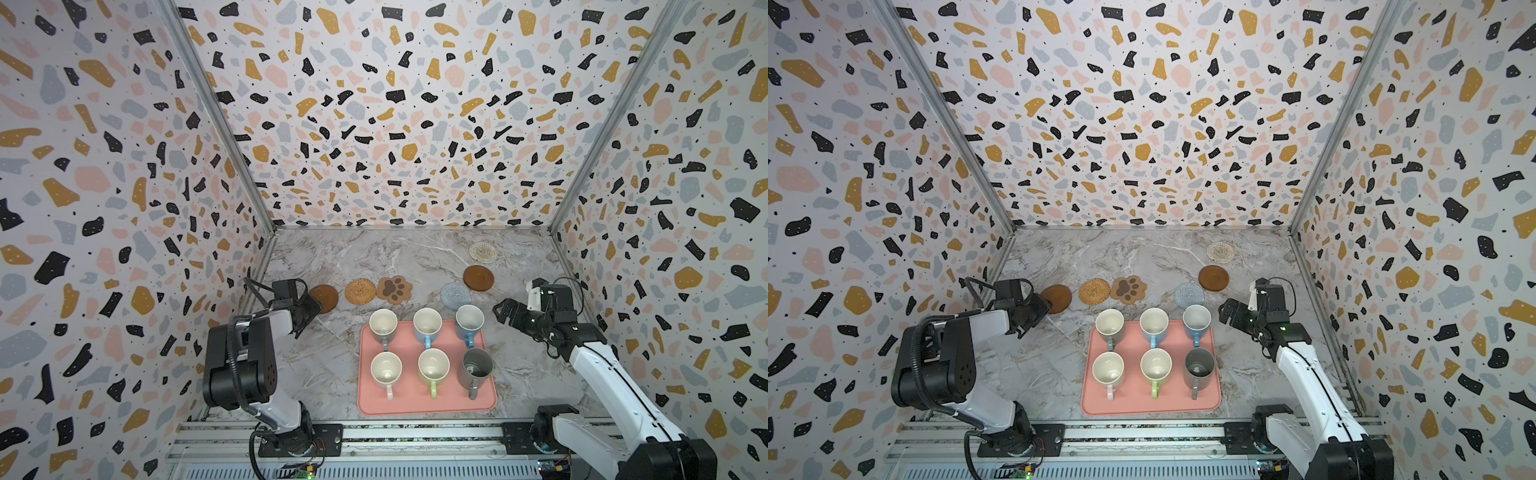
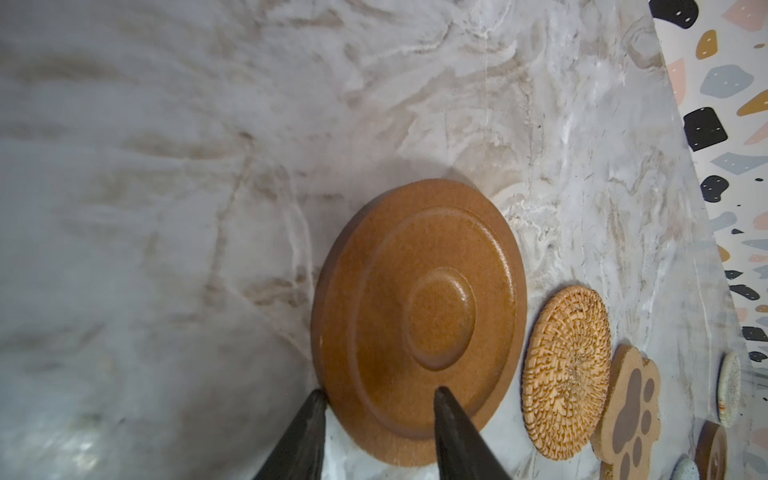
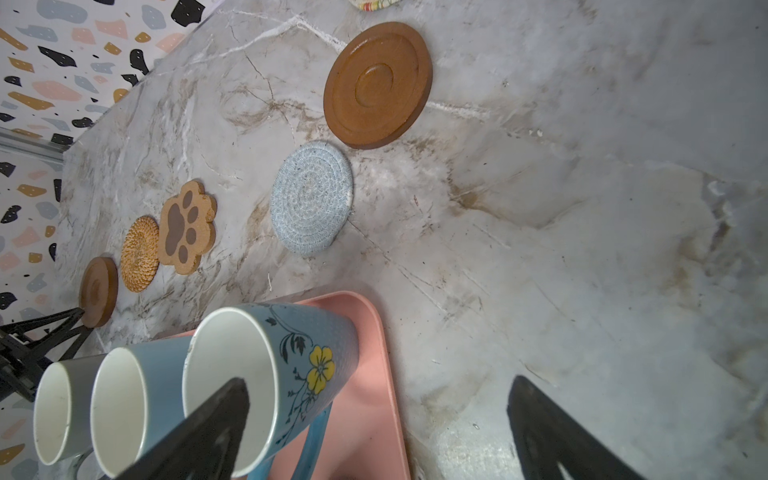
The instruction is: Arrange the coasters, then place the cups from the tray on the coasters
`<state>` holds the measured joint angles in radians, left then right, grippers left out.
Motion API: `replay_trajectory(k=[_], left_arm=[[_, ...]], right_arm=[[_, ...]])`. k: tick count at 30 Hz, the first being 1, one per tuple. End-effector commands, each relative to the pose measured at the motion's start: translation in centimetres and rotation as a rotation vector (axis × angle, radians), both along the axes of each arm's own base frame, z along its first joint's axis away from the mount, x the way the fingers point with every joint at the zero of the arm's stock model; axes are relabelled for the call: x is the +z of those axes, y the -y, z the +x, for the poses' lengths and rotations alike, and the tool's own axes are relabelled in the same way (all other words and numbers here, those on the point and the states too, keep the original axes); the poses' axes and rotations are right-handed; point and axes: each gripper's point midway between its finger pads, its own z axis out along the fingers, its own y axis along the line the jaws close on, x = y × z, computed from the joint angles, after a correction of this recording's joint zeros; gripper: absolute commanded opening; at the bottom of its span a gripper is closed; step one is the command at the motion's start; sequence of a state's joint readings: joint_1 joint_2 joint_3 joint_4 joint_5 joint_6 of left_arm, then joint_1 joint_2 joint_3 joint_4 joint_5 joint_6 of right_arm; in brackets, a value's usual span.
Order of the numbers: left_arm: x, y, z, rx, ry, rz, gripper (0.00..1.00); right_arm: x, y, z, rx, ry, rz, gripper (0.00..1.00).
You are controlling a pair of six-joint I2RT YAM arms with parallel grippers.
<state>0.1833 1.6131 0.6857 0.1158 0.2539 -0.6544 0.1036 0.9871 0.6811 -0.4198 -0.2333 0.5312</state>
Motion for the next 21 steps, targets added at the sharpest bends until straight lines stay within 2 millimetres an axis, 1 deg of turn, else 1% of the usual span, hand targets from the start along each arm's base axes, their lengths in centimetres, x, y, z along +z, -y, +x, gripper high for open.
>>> replay_trajectory(k=[1, 4, 7, 17, 21], left_arm=[[-1.0, 0.9, -0.3, -0.036, -0.016, -0.015, 0.42], [-1.0, 1.3, 0.3, -0.050, -0.016, -0.013, 0.42], [-1.0, 1.2, 0.5, -0.042, -0.015, -0.012, 0.42], [-1.6, 1.1, 0.7, -0.020, -0.019, -0.019, 0.42], [-1.5, 1.0, 0.9, -0.014, -0.011, -0.018, 0.42]], right_arm=[[1.5, -0.1, 0.5, -0.008, 0.022, -0.005, 0.99], [1.6, -0.4, 0.7, -0.005, 0.025, -0.003, 0.99], [1.7, -0.6, 0.7, -0.002, 0.024, -0.003, 0.99], [1.8, -0.8, 0.7, 0.003, 0.026, -0.005, 0.99], [1.9, -1.6, 1.1, 0.024, 0.030, -0.004, 0.99]])
